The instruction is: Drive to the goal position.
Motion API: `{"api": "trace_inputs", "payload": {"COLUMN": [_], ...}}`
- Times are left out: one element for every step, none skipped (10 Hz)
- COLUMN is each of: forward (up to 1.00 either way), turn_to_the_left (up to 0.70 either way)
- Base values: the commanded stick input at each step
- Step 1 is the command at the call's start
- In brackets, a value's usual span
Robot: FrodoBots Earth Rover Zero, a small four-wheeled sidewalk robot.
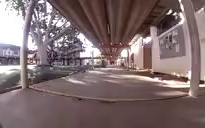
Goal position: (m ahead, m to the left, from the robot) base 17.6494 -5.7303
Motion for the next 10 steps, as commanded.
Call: {"api": "trace_inputs", "payload": {"forward": [0.7,0.7,0.7,0.7,0.7,0.7,0.7,0.7,0.7,0.7], "turn_to_the_left": [0.0,0.0,0.0,0.0,0.0,0.0,0.0,0.0,0.0,0.0]}}
